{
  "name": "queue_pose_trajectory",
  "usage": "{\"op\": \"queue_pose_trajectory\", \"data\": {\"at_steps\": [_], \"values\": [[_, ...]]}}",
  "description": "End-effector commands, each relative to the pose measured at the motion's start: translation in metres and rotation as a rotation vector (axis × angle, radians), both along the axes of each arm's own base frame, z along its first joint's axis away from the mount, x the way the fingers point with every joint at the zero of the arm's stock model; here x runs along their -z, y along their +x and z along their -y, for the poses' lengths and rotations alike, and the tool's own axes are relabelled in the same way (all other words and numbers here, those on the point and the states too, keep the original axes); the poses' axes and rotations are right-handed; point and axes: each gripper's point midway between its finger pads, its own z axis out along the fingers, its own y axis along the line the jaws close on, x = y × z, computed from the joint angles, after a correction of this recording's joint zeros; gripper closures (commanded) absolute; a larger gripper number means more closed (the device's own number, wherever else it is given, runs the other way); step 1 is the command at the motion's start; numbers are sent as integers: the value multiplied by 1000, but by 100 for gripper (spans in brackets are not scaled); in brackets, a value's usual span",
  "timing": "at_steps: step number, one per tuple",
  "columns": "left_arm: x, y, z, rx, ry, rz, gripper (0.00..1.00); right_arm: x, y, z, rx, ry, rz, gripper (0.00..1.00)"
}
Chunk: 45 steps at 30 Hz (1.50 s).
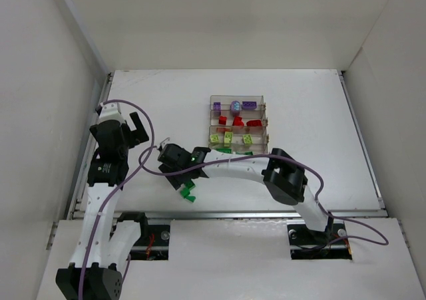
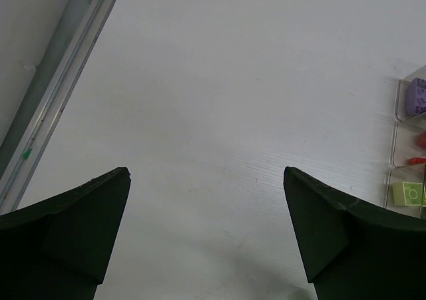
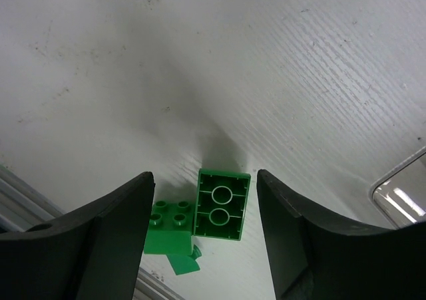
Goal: Sort the legos into containers by color
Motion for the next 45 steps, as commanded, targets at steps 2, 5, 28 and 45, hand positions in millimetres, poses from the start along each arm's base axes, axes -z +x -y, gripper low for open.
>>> {"op": "queue_pose_trajectory", "data": {"at_steps": [2, 5, 28, 45], "values": [[-10, -1, -3, -31, -19, 49, 1, -11, 6, 0, 46, 15, 24, 32], [-10, -2, -5, -40, -16, 49, 1, -3, 5, 3, 45, -4, 17, 33], [-10, -1, 0, -13, -27, 48, 1, 18, 4, 8, 29, 28, -54, 100], [-25, 10, 43, 192, -153, 135, 0, -136, 88, 113, 420, 375, 41, 100]]}}
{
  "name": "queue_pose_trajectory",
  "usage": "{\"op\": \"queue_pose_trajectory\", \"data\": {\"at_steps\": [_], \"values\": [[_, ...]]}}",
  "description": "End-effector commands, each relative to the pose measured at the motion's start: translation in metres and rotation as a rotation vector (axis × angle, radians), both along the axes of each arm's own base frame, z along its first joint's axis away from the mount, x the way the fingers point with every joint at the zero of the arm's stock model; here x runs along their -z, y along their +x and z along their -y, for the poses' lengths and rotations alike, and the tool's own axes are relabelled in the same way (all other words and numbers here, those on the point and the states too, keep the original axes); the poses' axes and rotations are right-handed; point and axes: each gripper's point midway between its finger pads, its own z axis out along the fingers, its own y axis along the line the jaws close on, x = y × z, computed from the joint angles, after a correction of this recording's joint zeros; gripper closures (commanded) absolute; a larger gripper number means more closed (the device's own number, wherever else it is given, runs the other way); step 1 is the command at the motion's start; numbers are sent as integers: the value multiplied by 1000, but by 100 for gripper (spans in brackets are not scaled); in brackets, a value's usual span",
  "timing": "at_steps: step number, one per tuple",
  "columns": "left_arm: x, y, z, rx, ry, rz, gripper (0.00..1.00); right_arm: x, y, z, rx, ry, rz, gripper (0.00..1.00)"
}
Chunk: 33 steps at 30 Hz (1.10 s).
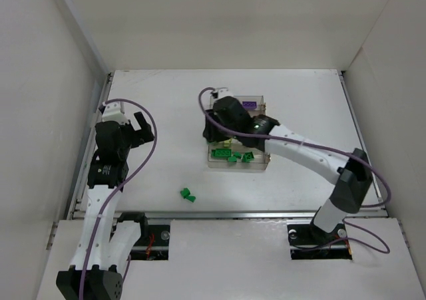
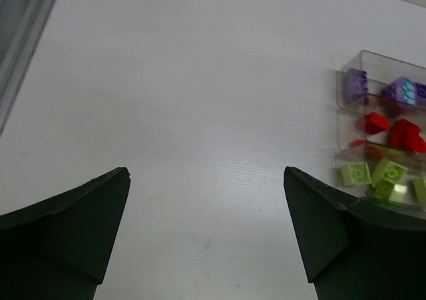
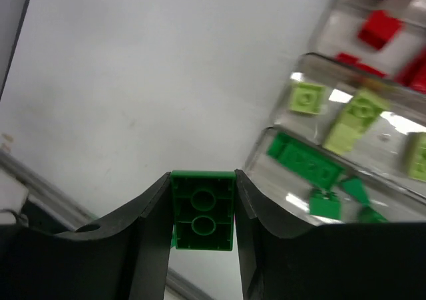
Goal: Sort the legos into containers by color
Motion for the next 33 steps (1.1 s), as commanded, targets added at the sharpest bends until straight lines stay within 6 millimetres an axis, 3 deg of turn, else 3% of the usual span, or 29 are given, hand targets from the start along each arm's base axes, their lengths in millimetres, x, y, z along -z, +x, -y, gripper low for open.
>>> {"op": "queue_pose_trajectory", "data": {"at_steps": [1, 3, 6, 7, 10, 11, 14, 15, 18, 21, 22, 26, 30, 33], "values": [[-19, 6, 29, 182, -24, 95, 0, 31, 9, 46, 122, -30, -72, 100], [-20, -1, 58, 399, 17, 108, 0, 41, 13, 65, 164, -43, -92, 100], [-7, -21, 89, 733, 170, 109, 0, 60, 19, 94, 234, -120, -85, 100], [-2, -27, 89, 763, 187, 86, 0, 61, 23, 102, 262, -140, -79, 98], [7, -25, 94, 825, 266, 25, 0, 72, 22, 111, 280, -169, -90, 78], [8, -26, 90, 831, 285, -9, 0, 76, 21, 113, 280, -176, -95, 60], [16, -31, 97, 956, 378, -94, 0, 78, 23, 111, 280, -175, -94, 32], [26, -31, 101, 1009, 412, -150, 0, 74, 24, 109, 280, -166, -88, 19], [31, -40, 108, 1146, 524, -241, 0, 64, 29, 105, 280, -145, -73, 7], [45, -56, 131, 1308, 567, -338, 0, 57, 29, 107, 281, -150, -61, 6], [55, -67, 146, 1403, 585, -366, 0, 45, 28, 108, 282, -125, -43, 6], [74, -101, 178, 1633, 658, -378, 0, 30, 22, 117, 295, -98, -23, 6], [106, -132, 176, 1802, 779, -401, 0, 19, 16, 127, 323, -80, -12, 6], [128, -145, 167, 1865, 871, -461, 0, 12, 11, 134, 337, -70, -7, 6]]}}
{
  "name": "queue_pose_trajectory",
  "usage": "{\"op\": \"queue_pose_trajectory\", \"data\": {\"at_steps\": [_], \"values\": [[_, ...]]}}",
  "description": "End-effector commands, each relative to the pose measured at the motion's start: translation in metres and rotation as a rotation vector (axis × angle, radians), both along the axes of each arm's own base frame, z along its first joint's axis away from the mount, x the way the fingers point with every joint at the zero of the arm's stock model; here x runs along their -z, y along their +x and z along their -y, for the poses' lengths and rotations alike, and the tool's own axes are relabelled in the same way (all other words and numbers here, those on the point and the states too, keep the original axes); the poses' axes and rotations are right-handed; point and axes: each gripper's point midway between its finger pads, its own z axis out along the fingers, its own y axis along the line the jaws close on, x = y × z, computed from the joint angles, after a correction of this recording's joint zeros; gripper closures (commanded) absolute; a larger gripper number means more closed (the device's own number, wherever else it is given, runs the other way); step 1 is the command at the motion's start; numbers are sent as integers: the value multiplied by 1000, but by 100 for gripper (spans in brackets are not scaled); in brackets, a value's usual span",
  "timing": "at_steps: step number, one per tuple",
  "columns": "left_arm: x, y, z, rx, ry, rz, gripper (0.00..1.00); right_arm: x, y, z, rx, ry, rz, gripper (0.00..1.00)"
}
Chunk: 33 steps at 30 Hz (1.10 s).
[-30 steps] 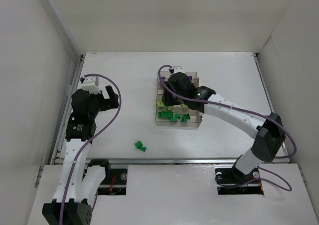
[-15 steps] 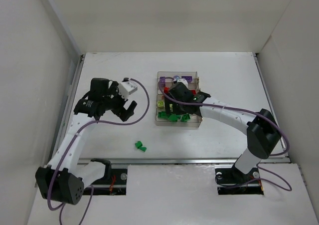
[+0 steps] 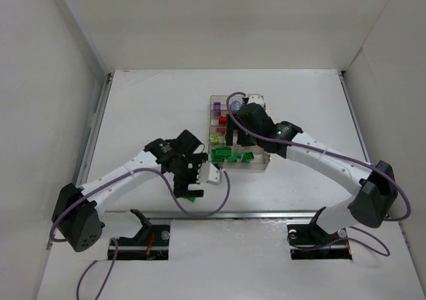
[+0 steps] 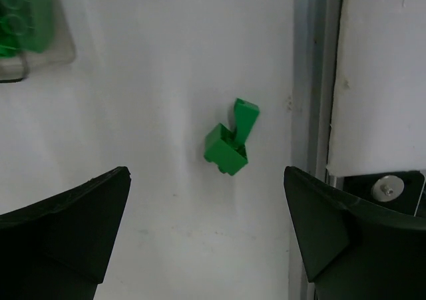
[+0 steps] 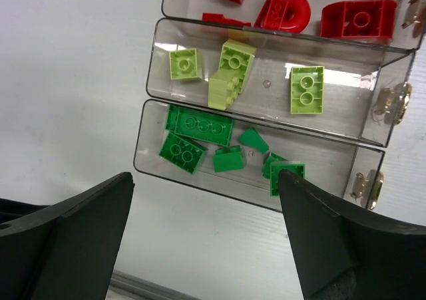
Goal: Sort the legos into containers by color
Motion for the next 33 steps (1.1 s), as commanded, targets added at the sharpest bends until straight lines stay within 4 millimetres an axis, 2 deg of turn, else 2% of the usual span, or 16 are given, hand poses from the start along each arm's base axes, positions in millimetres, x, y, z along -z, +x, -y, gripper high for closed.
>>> {"op": "queue_pose_trajectory", "data": {"at_steps": [1, 3, 4, 5, 6, 7, 10, 12, 13, 17, 18, 22, 25, 30, 33], "values": [[15, -20, -17, 140, 123, 10, 0, -12, -3, 16, 52, 7, 29, 6], [32, -30, -22, 101, 182, -36, 1, -11, -6, 18, 59, 15, 26, 6], [39, -27, -25, 82, 231, -1, 1, -10, -8, 20, 59, 14, 25, 6], [44, -23, -24, 30, 252, 20, 5, -10, -8, 20, 65, 20, 23, 6], [49, -19, -18, -63, 249, 27, 7, -7, -9, 21, 65, 13, 17, 6], [57, -21, -20, -79, 287, 4, 9, -7, -9, 21, 65, 13, 17, 6], [64, -23, -17, -157, 318, -46, 17, -6, -11, 23, 71, 19, 13, 6], [63, -15, -14, -175, 307, -14, 23, -2, -12, 24, 71, 12, 7, 6], [68, -20, -19, -187, 322, -28, 28, -2, -12, 24, 71, 12, 7, 6], [77, -23, -30, -200, 356, -25, 37, -3, -13, 25, 71, 18, 13, 6], [81, -26, -34, -207, 369, -35, 42, -3, -13, 25, 71, 19, 13, 6], [83, -24, -34, -212, 368, -21, 55, -3, -13, 25, 71, 19, 13, 6], [84, -23, -35, -213, 380, -18, 59, -7, -13, 25, 71, 26, 20, 6], [84, -24, -34, -211, 376, -25, 91, -6, -15, 27, 71, 27, 20, 6], [82, -23, -32, -220, 367, -23, 100, -6, -15, 27, 71, 27, 20, 6]]}}
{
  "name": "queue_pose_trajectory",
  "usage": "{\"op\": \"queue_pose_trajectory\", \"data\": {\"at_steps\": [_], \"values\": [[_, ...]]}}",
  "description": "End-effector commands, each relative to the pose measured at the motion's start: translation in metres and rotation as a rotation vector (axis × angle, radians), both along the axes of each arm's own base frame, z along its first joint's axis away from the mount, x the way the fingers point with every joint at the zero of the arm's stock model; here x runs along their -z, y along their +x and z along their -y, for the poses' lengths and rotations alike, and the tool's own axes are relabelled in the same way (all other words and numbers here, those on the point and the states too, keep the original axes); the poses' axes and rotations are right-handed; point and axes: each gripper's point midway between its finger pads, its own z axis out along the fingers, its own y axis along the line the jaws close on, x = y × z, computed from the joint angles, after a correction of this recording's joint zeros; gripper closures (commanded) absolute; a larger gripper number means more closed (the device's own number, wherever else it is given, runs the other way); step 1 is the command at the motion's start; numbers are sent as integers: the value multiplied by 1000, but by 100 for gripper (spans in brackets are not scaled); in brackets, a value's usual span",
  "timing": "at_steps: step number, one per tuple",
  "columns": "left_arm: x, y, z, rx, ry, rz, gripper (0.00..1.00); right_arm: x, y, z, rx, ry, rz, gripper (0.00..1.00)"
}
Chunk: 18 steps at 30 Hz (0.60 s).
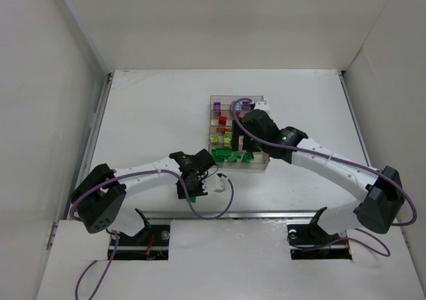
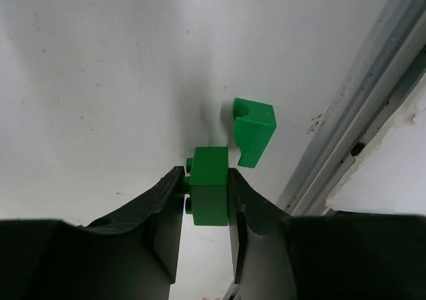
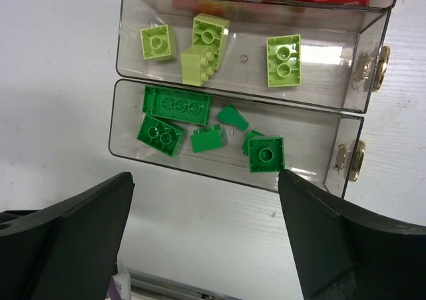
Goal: Sort the legos into containers by color
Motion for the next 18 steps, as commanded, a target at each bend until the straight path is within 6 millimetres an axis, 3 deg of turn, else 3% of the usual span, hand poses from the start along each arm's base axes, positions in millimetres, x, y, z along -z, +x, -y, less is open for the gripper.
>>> {"op": "queue_pose_trajectory", "data": {"at_steps": [1, 4, 7, 8, 10, 11, 14, 18], "values": [[-3, -2, 0, -9, 0, -4, 100, -12, 3, 3, 21, 29, 38, 6], [-16, 17, 3, -18, 7, 87, 100, -15, 1, 5, 21, 30, 39, 6], [-45, 48, 16, -64, -51, 247, 100, -23, 0, 11, 42, 40, 59, 6], [-67, 67, 34, -86, -136, 312, 100, -23, 0, 11, 42, 40, 59, 6], [-102, 85, 53, -128, -275, 381, 100, -30, -2, 15, 50, 51, 79, 6], [-129, 100, 72, -144, -387, 439, 100, -31, -1, 16, 56, 47, 84, 6], [-171, 117, 102, -132, -570, 512, 100, -33, -4, 22, 69, 50, 88, 6], [-159, 131, 126, -96, -559, 480, 100, -37, -8, 30, 96, 57, 95, 6]]}}
